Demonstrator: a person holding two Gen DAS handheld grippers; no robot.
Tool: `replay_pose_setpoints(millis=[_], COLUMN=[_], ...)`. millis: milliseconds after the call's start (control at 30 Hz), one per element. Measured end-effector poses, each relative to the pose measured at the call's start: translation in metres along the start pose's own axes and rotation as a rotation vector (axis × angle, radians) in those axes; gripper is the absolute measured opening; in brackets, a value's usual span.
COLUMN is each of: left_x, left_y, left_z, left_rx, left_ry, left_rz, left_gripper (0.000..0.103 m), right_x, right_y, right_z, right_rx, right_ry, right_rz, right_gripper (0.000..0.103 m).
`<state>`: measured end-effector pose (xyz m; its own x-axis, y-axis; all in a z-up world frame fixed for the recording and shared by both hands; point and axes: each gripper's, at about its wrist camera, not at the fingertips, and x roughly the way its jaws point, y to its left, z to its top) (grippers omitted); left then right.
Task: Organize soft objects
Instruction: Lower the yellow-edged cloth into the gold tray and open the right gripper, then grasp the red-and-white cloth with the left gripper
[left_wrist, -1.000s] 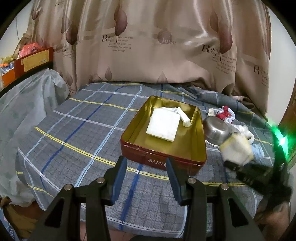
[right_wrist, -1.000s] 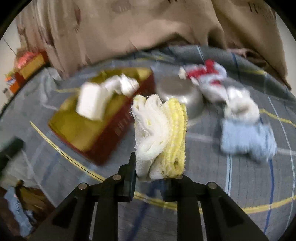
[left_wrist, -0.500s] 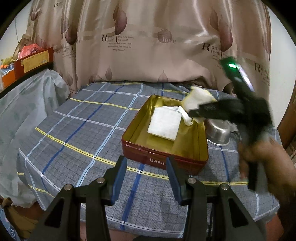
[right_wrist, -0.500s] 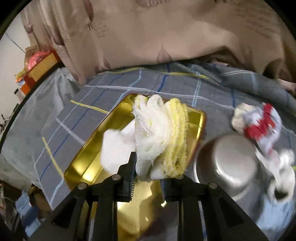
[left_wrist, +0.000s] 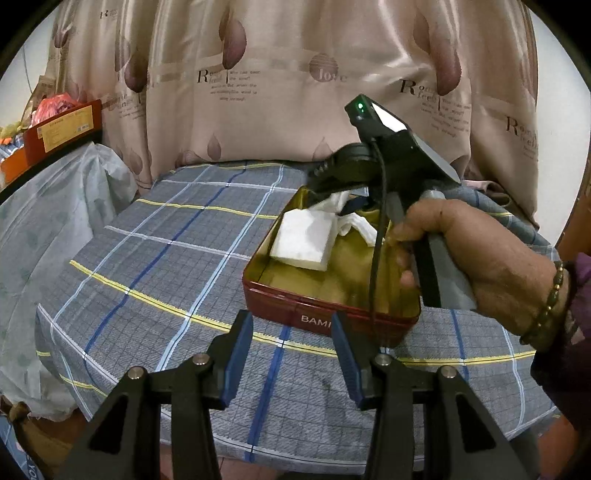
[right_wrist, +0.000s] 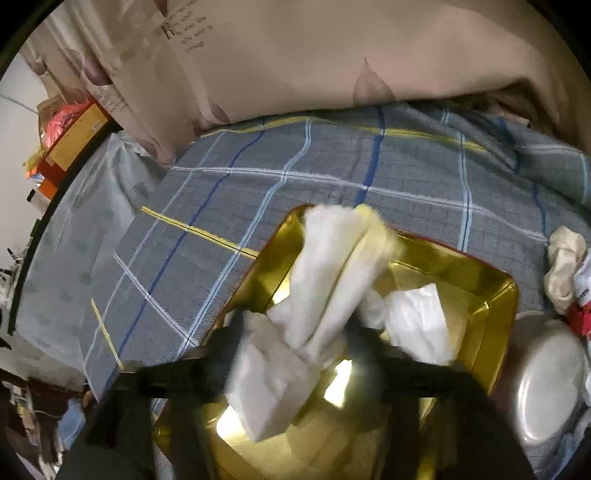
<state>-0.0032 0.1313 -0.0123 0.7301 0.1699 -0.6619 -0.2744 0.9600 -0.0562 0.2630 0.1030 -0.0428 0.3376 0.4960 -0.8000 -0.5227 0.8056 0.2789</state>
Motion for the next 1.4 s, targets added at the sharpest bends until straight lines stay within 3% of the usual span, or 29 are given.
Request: replay_pose_setpoints(millis=[100,300,367,433,500,600,667,767,867,967,1100,1300,1400], left_x=[0.001,0.002,0.002,0.003,0.003,0.002,0.001,-0.001,0.002,0.014,0.038,0.095,0.131], left_y=[0.0,-0.004,-0.006,-0.009,-0.013,-0.024,-0.031,-0.045,-0.063,-0.093,-0.141,-0.218,-0.246], left_z=[-0.001,-0.005,-0.006,-0.008,-0.01,-0.013,-0.013,-0.006,0.008,0.036,0.076,0.117,0.134], left_rx=[0.0,0.025,0.031,0.039,0.053,0.1,0.117,0.131,0.148,0.192,0.268,0.454,0.494], left_ry=[0.001,-0.003,-0.005,0.0,0.005,0.002,0.016,0.041,0.059,0.089,0.096,0.11,0.144], left_rz=[0.004,0.011,0.0,-0.01,-0.025,-0.062,-0.106,-0.192,-0.263,-0.349,-0.438,-0.467,-0.502], left_gripper=[0.045,0.045,0.045,0.045,0.045,0.045,0.045,0.045,0.045,0.047,0.049,0.051,0.051], right_x=[-0.021,-0.087,-0.114,-0.14,-0.159,-0.182,-0.194,-0.206,-0.216,-0.221,-0.22,-0.214,-0.214], right_y=[0.004,-0.015,-0.032,-0.05,-0.07,-0.108,-0.145,-0.199,-0.253,-0.291,-0.308,-0.311,-0.309], right_z=[-0.006,-0.032,-0.054,-0.084,-0.114,-0.159,-0.187,-0.207,-0.215,-0.221,-0.221,-0.221,-0.222], right_rx=[-0.05,-0.035,0.002,0.003,-0.012,-0.032,-0.029,0.024,0.103,0.192,0.259,0.253,0.248], right_ry=[-0.093,-0.31,-0.38,-0.431,-0.467,-0.481,-0.466,-0.418,-0.378,-0.372,-0.381,-0.35,-0.364], right_rz=[-0.063,0.043,0.071,0.042,-0.05,-0.268,-0.46,-0.627,-0.724,-0.727,-0.671,-0.637,-0.618], right_gripper=[0.082,0.082,0.085,0.085,0.087,0.088,0.091,0.091,0.091,0.091,0.092,0.093,0.093])
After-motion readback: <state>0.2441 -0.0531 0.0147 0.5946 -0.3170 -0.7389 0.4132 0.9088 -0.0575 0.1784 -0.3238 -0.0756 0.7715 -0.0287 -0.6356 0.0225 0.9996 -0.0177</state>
